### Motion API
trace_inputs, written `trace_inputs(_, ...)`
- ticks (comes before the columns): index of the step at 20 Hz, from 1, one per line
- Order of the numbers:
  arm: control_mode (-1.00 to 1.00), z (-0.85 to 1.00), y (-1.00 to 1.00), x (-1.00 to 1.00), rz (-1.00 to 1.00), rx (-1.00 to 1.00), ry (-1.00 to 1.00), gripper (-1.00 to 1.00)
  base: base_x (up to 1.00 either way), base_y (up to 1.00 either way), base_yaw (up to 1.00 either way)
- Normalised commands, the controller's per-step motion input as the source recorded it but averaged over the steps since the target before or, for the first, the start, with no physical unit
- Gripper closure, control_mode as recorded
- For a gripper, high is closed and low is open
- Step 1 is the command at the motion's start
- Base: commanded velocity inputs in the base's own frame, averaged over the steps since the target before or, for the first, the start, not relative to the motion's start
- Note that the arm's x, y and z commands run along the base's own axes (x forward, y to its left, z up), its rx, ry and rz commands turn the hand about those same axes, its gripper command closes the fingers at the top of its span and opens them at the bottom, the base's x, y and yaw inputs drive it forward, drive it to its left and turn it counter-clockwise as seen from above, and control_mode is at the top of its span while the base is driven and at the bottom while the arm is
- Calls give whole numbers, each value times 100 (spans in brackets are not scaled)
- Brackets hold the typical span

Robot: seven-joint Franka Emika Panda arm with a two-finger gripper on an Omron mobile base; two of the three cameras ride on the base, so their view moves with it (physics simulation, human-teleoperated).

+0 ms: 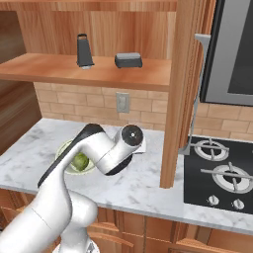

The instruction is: Pick the cheese from the fridge and the cheese grater from the cabinet and place them next to the salad bowl.

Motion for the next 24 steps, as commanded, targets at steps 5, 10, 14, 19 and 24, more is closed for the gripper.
trace_inputs(5,-100,45,27,-43,-14,0,4,-100,0,0,0)
trace_inputs(10,-100,63,24,-43,-2,0,0,-100,0,0,0)
trace_inputs(14,-100,71,13,-54,1,0,-2,-100,0,0,0)
trace_inputs(19,-100,86,30,-41,2,-3,-3,-100,0,0,0)
trace_inputs(24,-100,92,40,-30,0,-3,0,-100,0,0,0)
